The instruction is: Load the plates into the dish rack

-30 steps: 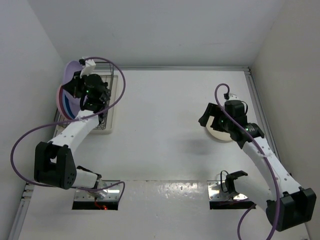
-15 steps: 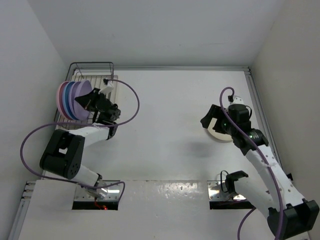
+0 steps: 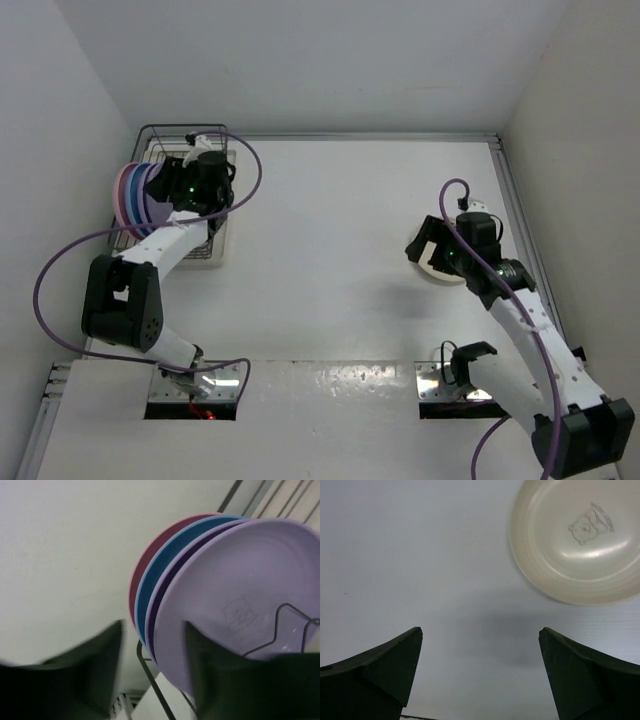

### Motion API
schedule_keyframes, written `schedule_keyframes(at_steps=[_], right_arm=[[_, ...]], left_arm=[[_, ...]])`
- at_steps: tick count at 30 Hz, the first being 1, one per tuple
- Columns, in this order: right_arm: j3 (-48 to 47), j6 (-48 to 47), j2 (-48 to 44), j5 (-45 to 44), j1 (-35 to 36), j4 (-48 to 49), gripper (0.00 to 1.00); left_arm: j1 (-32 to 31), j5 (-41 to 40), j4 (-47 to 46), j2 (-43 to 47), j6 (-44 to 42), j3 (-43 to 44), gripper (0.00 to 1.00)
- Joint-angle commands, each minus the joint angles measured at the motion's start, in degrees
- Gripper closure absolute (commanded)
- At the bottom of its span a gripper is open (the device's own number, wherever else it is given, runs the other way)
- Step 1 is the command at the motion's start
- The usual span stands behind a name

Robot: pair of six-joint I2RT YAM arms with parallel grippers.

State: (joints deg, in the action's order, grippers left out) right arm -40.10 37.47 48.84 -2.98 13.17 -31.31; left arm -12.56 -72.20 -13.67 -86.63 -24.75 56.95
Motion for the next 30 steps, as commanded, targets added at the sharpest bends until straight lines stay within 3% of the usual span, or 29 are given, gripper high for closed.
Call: schedule_keyframes(at_steps=[1,2,4,11,16,20,22,24,25,28,30], right_arm=[[-1.7,1.7,6.4,-0.8,-5.3,-4.5,0.0],[-1.8,1.8,8.7,-0.5,-6.5,-5.2,0.0],[-0.9,3.0,10.9,1.8,-12.3,-4.0,0.0],[-0.2,7.4,22.0,0.8,-27.5,6.4,0.0],[-3.6,7.8,34.5,-4.6,-30.4,7.7,0.0],[-4.5,8.4,40.7,-2.7,-32.0,12.0,0.04],[-7.0,8.3,44.6,-2.4,-32.2,10.9,0.14],[-9.4,8.5,48.8,-1.9,-32.2,10.0,0.35],[-9.6,8.7,49.8,-2.0,-32.2,9.6,0.63],[-10.6,8.5,50.7,-1.9,-31.1,9.9,1.0],[-12.5,6.6,50.9,1.0,-29.4,11.2,1.0]], left_arm=[[0.3,4.7,19.2,2.7,16.0,4.3,0.33],[0.8,6.1,21.6,3.5,16.7,4.9,0.17],[0.8,10.2,23.8,4.7,16.8,6.2,0.0],[1.3,13.6,31.4,6.6,17.3,13.8,0.0],[1.3,22.7,40.1,8.4,16.1,24.2,0.0],[1.3,24.9,42.5,11.4,14.1,24.9,0.0],[1.3,24.9,42.5,13.4,14.1,24.1,0.0],[1.3,24.9,43.6,14.7,14.1,23.4,0.0],[1.3,25.8,44.3,15.8,14.1,23.4,0.0],[1.3,33.9,49.3,16.6,14.1,24.1,0.0],[0.8,40.8,54.1,17.1,14.1,25.6,0.0]])
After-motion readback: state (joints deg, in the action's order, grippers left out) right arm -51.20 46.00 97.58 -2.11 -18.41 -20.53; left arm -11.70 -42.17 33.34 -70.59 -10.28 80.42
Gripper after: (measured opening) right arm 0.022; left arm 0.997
